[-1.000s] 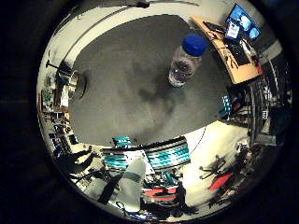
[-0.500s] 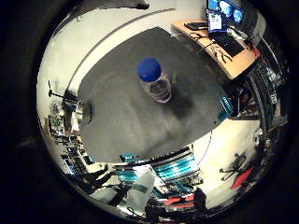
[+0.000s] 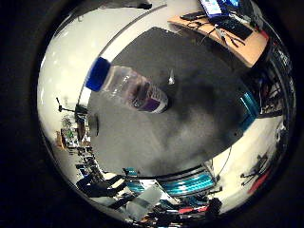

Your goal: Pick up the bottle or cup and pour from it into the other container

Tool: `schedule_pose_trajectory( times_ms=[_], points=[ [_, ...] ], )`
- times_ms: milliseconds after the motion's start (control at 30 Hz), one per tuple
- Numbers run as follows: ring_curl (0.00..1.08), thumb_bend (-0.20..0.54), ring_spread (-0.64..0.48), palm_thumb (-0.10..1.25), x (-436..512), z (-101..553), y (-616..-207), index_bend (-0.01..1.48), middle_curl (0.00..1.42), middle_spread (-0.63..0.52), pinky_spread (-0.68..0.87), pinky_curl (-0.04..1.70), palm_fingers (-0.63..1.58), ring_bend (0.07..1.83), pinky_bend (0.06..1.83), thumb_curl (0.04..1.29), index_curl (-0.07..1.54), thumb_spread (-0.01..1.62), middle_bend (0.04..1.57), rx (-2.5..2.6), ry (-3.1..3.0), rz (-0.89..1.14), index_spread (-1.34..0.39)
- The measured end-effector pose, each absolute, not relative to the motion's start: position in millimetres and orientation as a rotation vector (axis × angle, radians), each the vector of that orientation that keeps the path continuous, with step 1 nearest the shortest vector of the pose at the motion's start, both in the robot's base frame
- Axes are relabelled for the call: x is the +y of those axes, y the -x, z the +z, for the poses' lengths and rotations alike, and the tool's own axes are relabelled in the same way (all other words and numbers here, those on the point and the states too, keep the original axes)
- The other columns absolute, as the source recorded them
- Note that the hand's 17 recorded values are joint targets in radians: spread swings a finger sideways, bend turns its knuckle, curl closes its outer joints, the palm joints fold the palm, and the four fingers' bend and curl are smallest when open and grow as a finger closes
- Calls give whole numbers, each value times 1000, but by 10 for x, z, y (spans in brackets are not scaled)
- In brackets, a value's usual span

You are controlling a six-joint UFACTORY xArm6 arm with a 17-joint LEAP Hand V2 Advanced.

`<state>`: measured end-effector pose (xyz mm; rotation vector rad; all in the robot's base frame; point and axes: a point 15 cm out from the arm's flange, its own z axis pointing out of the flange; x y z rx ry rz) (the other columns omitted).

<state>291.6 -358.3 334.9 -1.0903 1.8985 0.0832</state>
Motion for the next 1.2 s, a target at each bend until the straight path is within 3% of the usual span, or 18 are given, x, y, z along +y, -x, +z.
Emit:
schedule_pose_trajectory(
  times_ms=[633, 1200],
  points=[
    [246, -24, 195, 384, -4213, 2538, -2885, 156, 340, 116, 462, 48, 117, 441, 796, 283, 266, 1062, 266, 1859, 973, 169, -227],
    [242, -25, 189, 395, -4120, 2301, -3037, 157, 343, 108, 468, 17, 120, 465, 832, 285, 275, 1056, 271, 1813, 982, 220, -213]
  ],
)
